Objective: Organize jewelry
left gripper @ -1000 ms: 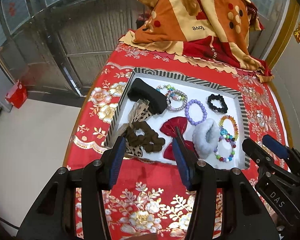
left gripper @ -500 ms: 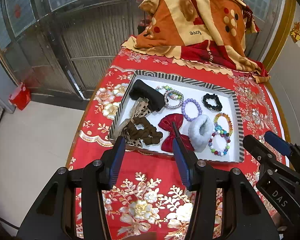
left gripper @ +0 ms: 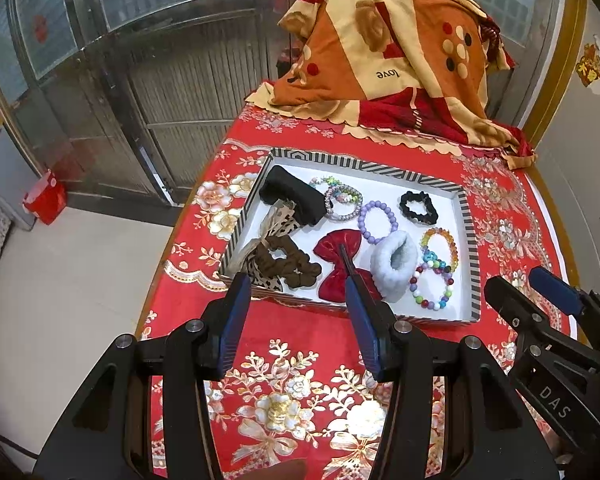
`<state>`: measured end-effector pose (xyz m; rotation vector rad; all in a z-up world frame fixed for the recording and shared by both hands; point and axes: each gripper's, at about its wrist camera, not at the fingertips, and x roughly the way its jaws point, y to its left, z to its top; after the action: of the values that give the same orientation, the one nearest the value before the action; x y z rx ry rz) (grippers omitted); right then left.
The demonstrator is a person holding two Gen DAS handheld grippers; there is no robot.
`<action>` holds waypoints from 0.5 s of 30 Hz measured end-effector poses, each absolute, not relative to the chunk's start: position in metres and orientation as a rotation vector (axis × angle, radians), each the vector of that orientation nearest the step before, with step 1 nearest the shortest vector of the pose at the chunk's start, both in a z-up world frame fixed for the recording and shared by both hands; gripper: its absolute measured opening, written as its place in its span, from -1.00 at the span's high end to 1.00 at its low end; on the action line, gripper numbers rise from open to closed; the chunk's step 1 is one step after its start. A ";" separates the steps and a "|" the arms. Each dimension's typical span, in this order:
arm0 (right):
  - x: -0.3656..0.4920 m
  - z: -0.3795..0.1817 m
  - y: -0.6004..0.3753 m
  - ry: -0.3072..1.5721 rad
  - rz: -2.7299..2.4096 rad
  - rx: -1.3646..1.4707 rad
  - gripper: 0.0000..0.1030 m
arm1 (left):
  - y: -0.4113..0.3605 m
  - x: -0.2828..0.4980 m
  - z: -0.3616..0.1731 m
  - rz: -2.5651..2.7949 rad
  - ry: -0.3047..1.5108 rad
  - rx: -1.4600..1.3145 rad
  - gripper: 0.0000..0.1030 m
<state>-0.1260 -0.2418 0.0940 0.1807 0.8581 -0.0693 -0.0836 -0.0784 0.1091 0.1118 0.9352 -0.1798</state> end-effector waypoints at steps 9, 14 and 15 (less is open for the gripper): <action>-0.130 0.093 -0.242 0.866 -0.063 0.181 -0.17 | -0.078 -0.085 0.109 -0.179 0.935 0.113 0.06; -0.130 0.092 -0.242 0.865 -0.064 0.181 -0.18 | -0.077 -0.086 0.109 -0.175 0.934 0.112 0.06; -0.130 0.092 -0.242 0.865 -0.064 0.180 -0.18 | -0.077 -0.086 0.109 -0.173 0.935 0.112 0.06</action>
<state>-0.1298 -0.2419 0.0919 0.1804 0.8655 -0.0635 -0.0862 -0.0766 0.1088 0.1123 0.9346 -0.1731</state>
